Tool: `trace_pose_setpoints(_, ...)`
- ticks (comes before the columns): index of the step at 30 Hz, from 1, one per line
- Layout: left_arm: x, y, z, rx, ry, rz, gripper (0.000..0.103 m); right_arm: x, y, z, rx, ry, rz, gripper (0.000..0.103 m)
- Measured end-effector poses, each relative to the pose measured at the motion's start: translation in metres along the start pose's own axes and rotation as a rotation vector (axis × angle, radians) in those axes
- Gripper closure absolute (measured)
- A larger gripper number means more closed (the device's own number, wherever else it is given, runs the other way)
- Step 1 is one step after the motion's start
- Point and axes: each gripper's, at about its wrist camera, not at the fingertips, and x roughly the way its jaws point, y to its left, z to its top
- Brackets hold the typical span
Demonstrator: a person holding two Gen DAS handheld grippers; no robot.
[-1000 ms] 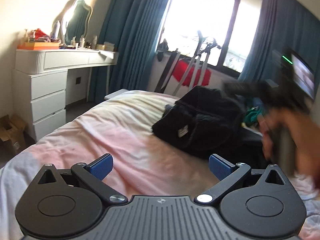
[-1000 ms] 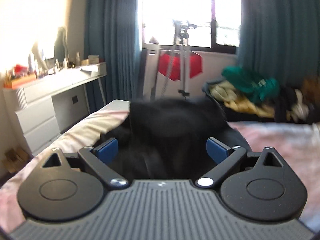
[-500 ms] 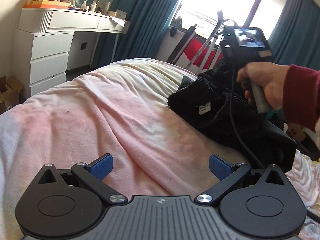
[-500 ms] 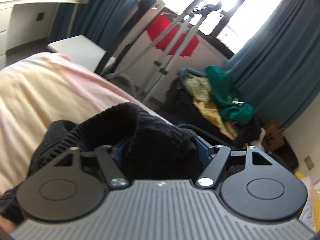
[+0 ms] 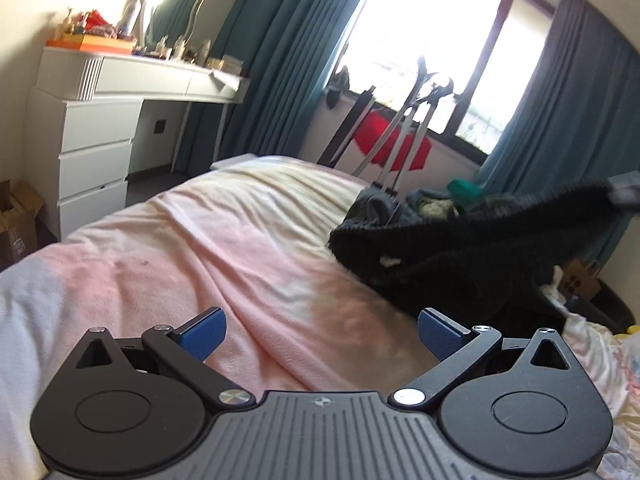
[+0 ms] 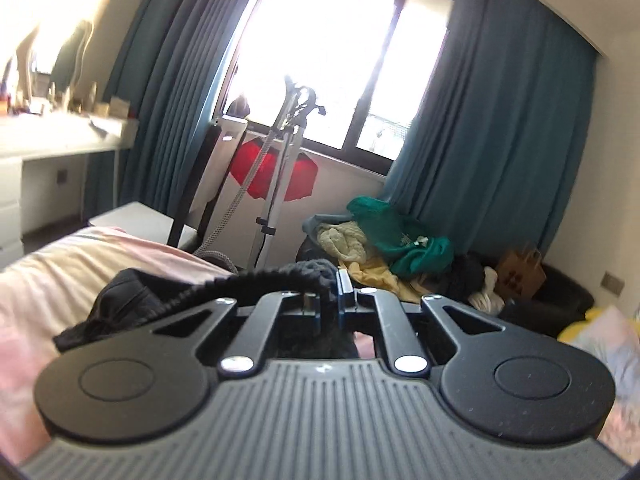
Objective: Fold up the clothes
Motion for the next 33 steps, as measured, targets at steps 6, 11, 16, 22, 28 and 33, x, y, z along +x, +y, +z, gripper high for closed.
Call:
trace_pose_setpoints(6, -0.036, -0.011, -0.002, -0.002, -0.042, -0.067, 0.0, -0.109, -0.059, -0.06, 0.181, 0.011, 0.058, 0.092)
trace_pose_setpoints(11, -0.054, -0.027, -0.011, 0.055, -0.057, -0.087, 0.0, -0.139, -0.092, -0.147, 0.406, 0.256, 0.076, 0.092)
trace_pose_setpoints(16, -0.051, -0.03, -0.026, 0.044, 0.0, -0.088, 0.0, -0.128, -0.121, -0.213, 0.676, 0.521, 0.112, 0.092)
trace_pose_setpoints(22, -0.042, -0.023, -0.036, 0.009, 0.034, -0.06, 0.0, -0.149, -0.155, -0.215, 0.922, 0.436, 0.238, 0.09)
trace_pose_setpoints(28, -0.04, -0.022, -0.037, 0.012, 0.027, -0.054, 0.0, -0.145, -0.166, -0.212, 0.964, 0.374, 0.308, 0.064)
trace_pose_setpoints(33, -0.031, -0.024, -0.041, -0.004, 0.04, -0.07, 0.0, -0.107, -0.162, -0.212, 0.966, 0.441, 0.295, 0.052)
